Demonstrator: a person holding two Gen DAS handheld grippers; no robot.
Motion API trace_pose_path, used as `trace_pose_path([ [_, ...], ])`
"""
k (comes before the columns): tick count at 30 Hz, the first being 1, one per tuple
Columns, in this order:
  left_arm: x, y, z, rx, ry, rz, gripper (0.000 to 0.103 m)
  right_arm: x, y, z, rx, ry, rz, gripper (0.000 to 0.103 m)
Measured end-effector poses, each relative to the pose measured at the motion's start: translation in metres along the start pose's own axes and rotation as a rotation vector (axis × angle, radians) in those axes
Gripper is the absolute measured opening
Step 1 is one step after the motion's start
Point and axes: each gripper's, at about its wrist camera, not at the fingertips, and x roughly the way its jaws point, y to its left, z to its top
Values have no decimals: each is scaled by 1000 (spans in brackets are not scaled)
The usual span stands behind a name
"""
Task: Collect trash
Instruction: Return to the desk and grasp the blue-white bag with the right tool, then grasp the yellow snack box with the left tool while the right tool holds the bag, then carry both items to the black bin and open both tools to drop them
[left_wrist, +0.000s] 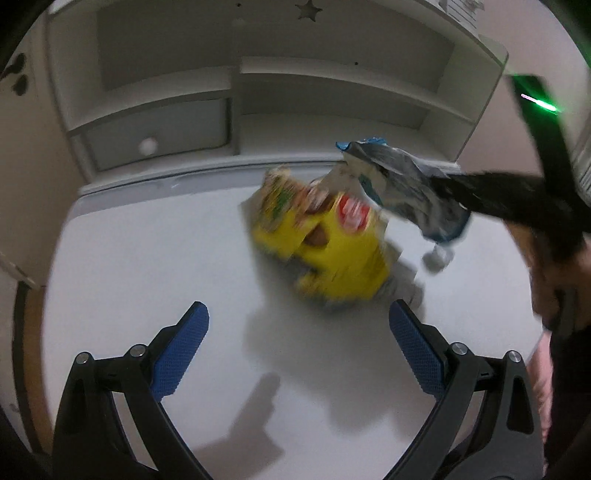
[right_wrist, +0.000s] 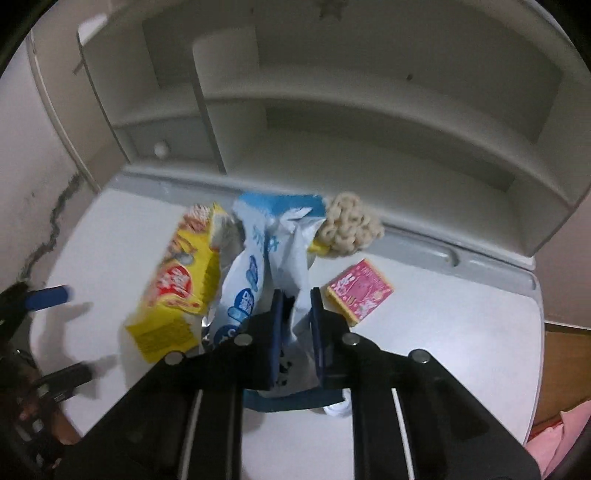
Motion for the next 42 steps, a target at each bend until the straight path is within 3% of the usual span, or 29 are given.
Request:
trace_pose_path([
  [3, 19, -11, 29, -26, 53, -6, 95, -30, -6, -6, 15, -55, -5, 15],
  [8, 52, -18, 74, -66, 124, 63, 95, -58, -20, -22, 44, -80, 0, 15],
  [14, 99, -10, 82, -136, 291, 83, 95, -73, -37, -49, 83, -77, 2, 15],
  [15, 101, -8, 80, -158, 291, 70, 89, -74, -38, -54, 89, -75, 3, 15],
  [17, 97, -2, 74, -205, 259, 13, 73, -75, -40, -60, 99, -71, 2, 15],
  [18, 93, -4, 73, -196, 247, 8, 59, -76, -41, -64, 104, -70, 2, 15],
  [21, 70, -14, 72, -126, 178, 30, 38, -80, -46, -75, 124, -69, 2, 15],
  [24, 52, -9, 73, -121, 143, 3, 33, -88, -50, -86, 147, -80, 2, 15],
  [30, 4, -11, 72, -111, 56, 0, 33, -112, -62, -108, 206, -109, -11, 15],
  [35, -35, -30, 71, -69, -18, -61, 33, -142, -88, -139, 291, -142, -50, 15],
  [39, -49, -91, 63, 46, -52, -166, 33, -169, -117, -179, 391, -166, -94, 15],
  [42, -44, -165, 44, 178, -53, -268, 33, -190, -143, -225, 487, -171, -155, 15],
])
